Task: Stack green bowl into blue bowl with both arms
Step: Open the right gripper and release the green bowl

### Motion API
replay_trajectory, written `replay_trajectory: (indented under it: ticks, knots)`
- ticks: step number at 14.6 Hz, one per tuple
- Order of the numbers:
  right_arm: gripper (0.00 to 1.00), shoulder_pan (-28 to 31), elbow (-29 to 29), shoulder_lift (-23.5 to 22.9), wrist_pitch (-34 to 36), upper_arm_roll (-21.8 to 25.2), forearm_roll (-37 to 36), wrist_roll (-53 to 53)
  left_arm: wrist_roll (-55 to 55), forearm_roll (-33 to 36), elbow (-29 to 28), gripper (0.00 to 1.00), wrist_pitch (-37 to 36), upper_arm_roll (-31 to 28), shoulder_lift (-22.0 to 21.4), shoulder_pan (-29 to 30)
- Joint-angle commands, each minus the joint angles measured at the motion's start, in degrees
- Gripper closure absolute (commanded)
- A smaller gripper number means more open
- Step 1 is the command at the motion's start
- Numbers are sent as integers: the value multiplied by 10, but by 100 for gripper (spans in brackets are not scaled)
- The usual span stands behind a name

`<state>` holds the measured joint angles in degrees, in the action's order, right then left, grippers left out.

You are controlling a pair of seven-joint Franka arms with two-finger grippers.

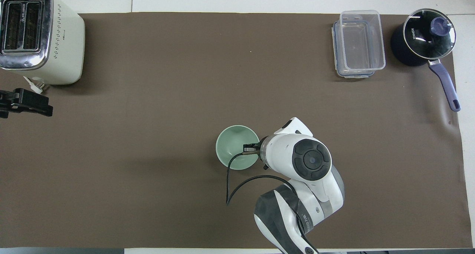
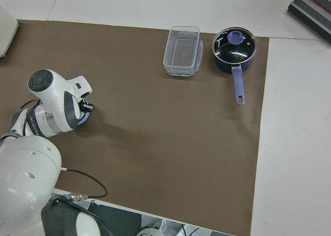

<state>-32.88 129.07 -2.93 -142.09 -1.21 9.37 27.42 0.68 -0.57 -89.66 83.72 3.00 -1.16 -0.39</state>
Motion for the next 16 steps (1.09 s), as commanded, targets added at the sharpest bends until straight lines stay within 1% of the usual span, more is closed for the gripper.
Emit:
replay_trajectory:
  ticks: [1,2,4,6,9,12,16]
  knots:
    - [0,2,-7,5,-1,-1,11,-16,-2,6,6,0,5,-1,-2,-5]
    - [0,5,-13,10,15,0,12,-16,-2,6,3,0,5,-1,-7,-4]
    - [0,17,-41,25,78,2,11,-15,-2,6,2,0,6,-1,-9,-2]
    - [0,61,-56,57,132,3,3,-18,-2,6,3,0,6,-1,-9,-1]
    - [0,135,-58,103,185,4,-5,-18,2,6,1,0,5,-1,-10,2]
    - [0,191,-93,109,240,3,-50,-18,3,6,1,0,0,-1,-11,4]
    - [0,252,-143,101,277,2,-86,-40,3,6,1,0,0,-1,-11,4]
